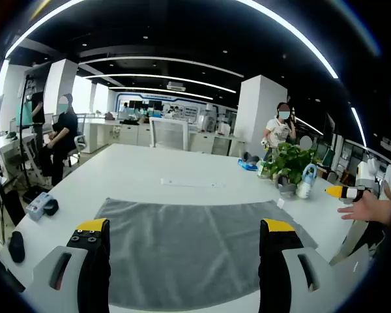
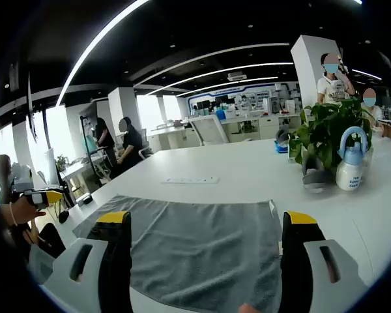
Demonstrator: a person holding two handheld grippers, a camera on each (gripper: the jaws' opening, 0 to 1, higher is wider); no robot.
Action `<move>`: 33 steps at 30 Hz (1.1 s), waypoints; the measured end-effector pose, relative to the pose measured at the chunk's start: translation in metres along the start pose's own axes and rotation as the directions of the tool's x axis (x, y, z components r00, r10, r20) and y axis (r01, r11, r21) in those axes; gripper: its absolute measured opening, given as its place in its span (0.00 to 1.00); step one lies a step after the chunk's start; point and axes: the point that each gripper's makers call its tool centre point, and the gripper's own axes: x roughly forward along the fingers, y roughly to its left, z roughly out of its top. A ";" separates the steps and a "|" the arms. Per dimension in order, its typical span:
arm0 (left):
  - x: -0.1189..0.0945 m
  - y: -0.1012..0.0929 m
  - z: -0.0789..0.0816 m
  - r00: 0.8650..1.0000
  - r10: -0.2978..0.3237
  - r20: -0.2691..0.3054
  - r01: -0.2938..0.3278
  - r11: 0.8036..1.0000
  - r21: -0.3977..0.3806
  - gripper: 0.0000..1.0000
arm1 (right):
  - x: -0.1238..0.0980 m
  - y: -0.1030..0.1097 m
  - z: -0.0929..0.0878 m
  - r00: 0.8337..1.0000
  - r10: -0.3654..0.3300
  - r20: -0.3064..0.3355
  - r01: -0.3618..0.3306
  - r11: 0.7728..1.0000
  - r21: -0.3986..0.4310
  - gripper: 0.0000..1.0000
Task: Fold the towel on the table until its edges align and the towel forms a compact rectangular stack.
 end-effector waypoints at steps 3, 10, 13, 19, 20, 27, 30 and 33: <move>-0.002 0.000 0.000 1.000 0.003 0.001 -0.003 1.000 0.006 0.98 | -0.001 -0.003 -0.003 1.000 -0.009 -0.001 0.009 1.000 0.005 0.96; -0.007 0.002 0.002 1.000 0.021 0.010 -0.021 1.000 0.001 0.97 | -0.005 -0.006 -0.004 1.000 -0.011 -0.001 0.011 1.000 0.007 0.96; -0.008 0.002 0.000 1.000 0.024 0.007 -0.024 1.000 0.000 0.97 | -0.005 -0.007 -0.004 1.000 -0.009 -0.004 0.009 1.000 0.005 0.95; -0.010 0.003 -0.001 1.000 0.030 0.005 -0.030 1.000 0.002 0.97 | -0.005 -0.005 -0.003 1.000 0.000 0.004 0.000 1.000 0.015 0.95; -0.010 0.004 -0.002 1.000 0.031 0.002 -0.031 1.000 0.001 0.97 | -0.004 -0.005 -0.003 1.000 0.000 0.003 0.000 1.000 0.014 0.95; -0.010 0.004 0.000 0.999 0.033 0.004 -0.033 0.999 0.003 0.96 | -0.003 -0.004 -0.003 1.000 0.002 0.002 -0.002 1.000 0.011 0.95; -0.009 0.004 0.001 0.999 0.033 0.004 -0.033 0.999 0.010 0.96 | -0.004 -0.005 -0.003 1.000 -0.001 0.004 0.001 1.000 0.014 0.94; -0.009 0.003 0.003 1.000 0.031 0.002 -0.031 0.999 0.015 0.95 | -0.004 -0.005 -0.003 1.000 -0.002 0.004 0.002 1.000 0.020 0.94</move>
